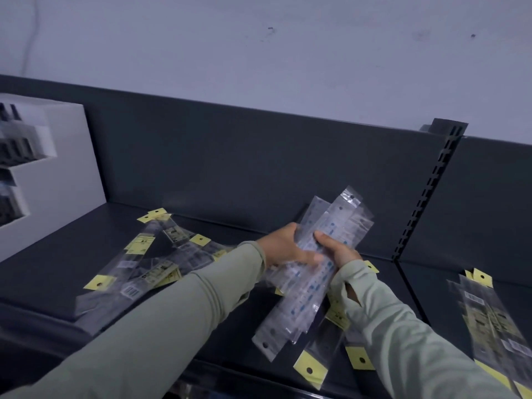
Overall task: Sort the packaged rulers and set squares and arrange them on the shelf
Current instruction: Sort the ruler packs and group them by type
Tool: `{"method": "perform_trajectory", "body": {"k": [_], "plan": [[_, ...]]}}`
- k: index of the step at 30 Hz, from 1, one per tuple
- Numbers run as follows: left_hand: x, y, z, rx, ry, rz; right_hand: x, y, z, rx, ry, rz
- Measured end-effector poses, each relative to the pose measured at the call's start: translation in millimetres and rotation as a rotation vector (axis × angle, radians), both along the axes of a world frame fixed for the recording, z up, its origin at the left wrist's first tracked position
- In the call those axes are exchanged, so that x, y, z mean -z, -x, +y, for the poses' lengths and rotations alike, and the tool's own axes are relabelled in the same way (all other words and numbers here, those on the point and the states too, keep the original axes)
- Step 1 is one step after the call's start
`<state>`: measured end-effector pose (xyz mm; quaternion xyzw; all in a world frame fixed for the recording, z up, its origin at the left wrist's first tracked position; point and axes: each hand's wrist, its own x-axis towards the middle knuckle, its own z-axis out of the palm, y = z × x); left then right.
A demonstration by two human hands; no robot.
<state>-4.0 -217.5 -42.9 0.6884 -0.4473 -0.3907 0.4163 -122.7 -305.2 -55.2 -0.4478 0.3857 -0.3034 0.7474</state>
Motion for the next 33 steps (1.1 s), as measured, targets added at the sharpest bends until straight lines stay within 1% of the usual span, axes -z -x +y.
{"method": "perform_trajectory", "body": {"k": [3, 4, 5, 7, 8, 9, 10, 11, 12, 13, 14, 17, 22, 24, 26, 28, 29, 30, 32, 33], "plan": [[-19, -18, 19, -0.146, 0.024, -0.115, -1, -10, 8, -0.007, 0.005, -0.021], [-24, -29, 28, -0.235, 0.005, -0.215, -1, -15, 11, -0.022, -0.005, -0.018], [-28, -43, 38, -0.312, -0.046, -0.373, -1, -18, 15, -0.038, -0.009, -0.005], [-31, -71, 64, -0.350, -0.264, -0.725, 1, -25, 20, -0.067, -0.016, 0.007], [-30, -83, 78, -0.317, -0.407, -0.839, 3, -28, 21, -0.080, -0.017, 0.020], [-28, -89, 90, -0.278, -0.549, -0.917, 5, -31, 23, -0.092, -0.013, 0.030], [-25, -95, 100, -0.243, -0.685, -0.955, 7, -35, 23, -0.107, -0.012, 0.033], [-22, -98, 108, -0.201, -0.783, -0.996, 8, -38, 26, -0.125, -0.012, 0.036], [-18, -100, 114, -0.147, -0.842, -1.016, 9, -40, 27, -0.145, -0.013, 0.037], [-11, -102, 116, -0.113, -0.851, -1.011, 11, -43, 29, -0.160, -0.013, 0.037], [-3, -106, 115, -0.114, -0.794, -0.984, 12, -46, 30, -0.174, -0.015, 0.041], [11, -110, 111, -0.180, -0.544, -0.883, 14, -51, 32, -0.198, -0.005, 0.059], [18, -80, 91, -0.160, -0.190, -0.717, 12, -51, 28, -0.167, 0.011, 0.093], [21, -69, 81, -0.100, -0.126, -0.590, 12, -48, 23, -0.151, 0.015, 0.102], [19, -68, 74, -0.084, -0.085, -0.534, 10, -44, 20, -0.135, 0.014, 0.102], [12, -82, 75, -0.148, -0.075, -0.625, 8, -39, 17, -0.134, 0.021, 0.102], [8, -92, 78, -0.169, -0.131, -0.739, 7, -38, 17, -0.140, 0.023, 0.103], [3, -100, 83, -0.156, -0.240, -0.901, 8, -36, 16, -0.144, 0.023, 0.102], [-5, -111, 96, -0.077, -0.518, -1.217, 8, -34, 17, -0.142, 0.022, 0.103], [-5, -115, 101, -0.041, -0.618, -1.301, 9, -34, 17, -0.134, 0.026, 0.105]]}}
